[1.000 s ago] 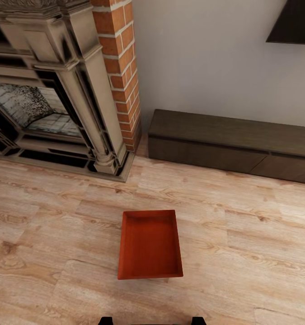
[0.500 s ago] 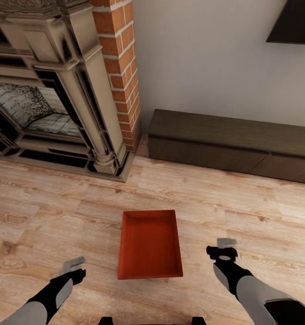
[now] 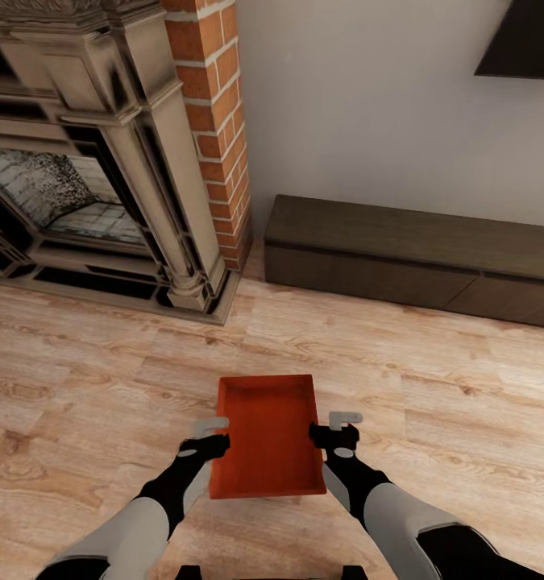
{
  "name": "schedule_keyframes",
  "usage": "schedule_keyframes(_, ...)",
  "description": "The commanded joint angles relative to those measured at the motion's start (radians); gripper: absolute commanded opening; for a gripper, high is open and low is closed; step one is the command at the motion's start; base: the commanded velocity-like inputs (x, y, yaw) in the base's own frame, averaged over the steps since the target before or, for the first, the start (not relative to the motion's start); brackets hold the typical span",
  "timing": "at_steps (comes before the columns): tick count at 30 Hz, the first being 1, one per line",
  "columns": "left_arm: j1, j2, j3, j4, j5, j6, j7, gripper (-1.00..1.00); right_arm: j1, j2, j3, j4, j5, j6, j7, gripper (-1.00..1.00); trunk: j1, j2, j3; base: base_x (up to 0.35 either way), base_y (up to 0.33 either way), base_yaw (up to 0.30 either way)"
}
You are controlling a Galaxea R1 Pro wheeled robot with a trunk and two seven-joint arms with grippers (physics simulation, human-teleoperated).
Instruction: Move the two storage containers from the living room to the garage. In the garage, place one container on the floor and stack the other container on top of it (either order is fine).
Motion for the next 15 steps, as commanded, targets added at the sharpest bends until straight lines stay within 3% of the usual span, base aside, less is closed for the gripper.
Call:
schedule_keyframes(1,0.000,-0.013,0.005,-0.004,-0.017,-0.004,0.001,1.00,-0.001,0.000,0.008,0.003,-0.005,-0.005,0.003,1.00,0.000,0.000,-0.001,0.000,0.000,0.000)
schedule_keyframes(5,0.000,-0.019,0.005,-0.005,-0.057,-0.017,0.004,1.00,0.000,0.000,0.008,0.005,-0.005,-0.011,0.014,1.00,0.000,0.000,-0.001,0.000,0.000,0.000)
schedule_keyframes(10,0.000,-0.017,0.006,-0.005,-0.068,-0.024,0.005,1.00,0.001,0.000,0.008,0.014,-0.005,-0.012,0.018,1.00,0.000,0.000,-0.001,0.000,0.000,0.000)
schedule_keyframes(15,-0.001,-0.015,0.007,-0.007,-0.067,-0.026,0.005,1.00,0.002,0.000,0.011,0.084,0.011,-0.015,0.020,1.00,0.000,0.000,-0.001,0.000,0.000,0.000)
